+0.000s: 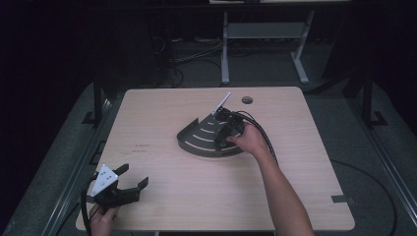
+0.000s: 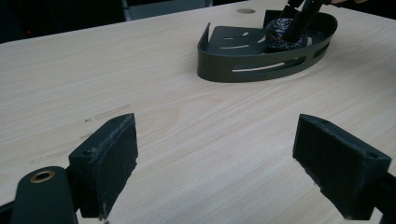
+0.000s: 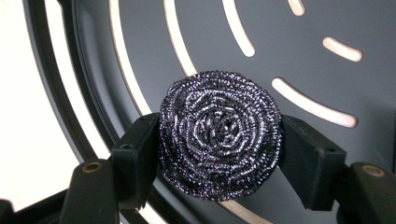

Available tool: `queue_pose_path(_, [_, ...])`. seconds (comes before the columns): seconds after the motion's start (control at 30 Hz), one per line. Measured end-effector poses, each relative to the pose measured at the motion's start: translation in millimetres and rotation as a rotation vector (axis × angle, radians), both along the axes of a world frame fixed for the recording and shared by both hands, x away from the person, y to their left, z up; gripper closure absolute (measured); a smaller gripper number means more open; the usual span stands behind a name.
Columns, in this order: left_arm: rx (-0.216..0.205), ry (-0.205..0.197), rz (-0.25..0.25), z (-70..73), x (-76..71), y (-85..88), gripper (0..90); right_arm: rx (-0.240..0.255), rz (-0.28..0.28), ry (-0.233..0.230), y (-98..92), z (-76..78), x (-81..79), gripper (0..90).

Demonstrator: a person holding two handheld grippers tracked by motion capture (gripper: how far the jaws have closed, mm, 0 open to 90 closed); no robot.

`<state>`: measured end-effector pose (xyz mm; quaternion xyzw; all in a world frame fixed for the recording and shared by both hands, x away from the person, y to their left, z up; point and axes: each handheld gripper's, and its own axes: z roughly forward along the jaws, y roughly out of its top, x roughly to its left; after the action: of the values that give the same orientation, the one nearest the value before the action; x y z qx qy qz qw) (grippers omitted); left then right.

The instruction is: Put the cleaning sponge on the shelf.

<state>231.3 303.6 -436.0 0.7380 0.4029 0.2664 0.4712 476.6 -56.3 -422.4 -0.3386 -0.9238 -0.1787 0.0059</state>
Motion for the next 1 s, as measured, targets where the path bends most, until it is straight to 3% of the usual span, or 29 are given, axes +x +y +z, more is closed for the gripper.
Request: queue_pose_path(1.0, [0.003,0.003,0.003,-0.6,1.1,0.6,13.3,0.029,-0.039,0.001,-8.1,2.3,3.1,30.0])
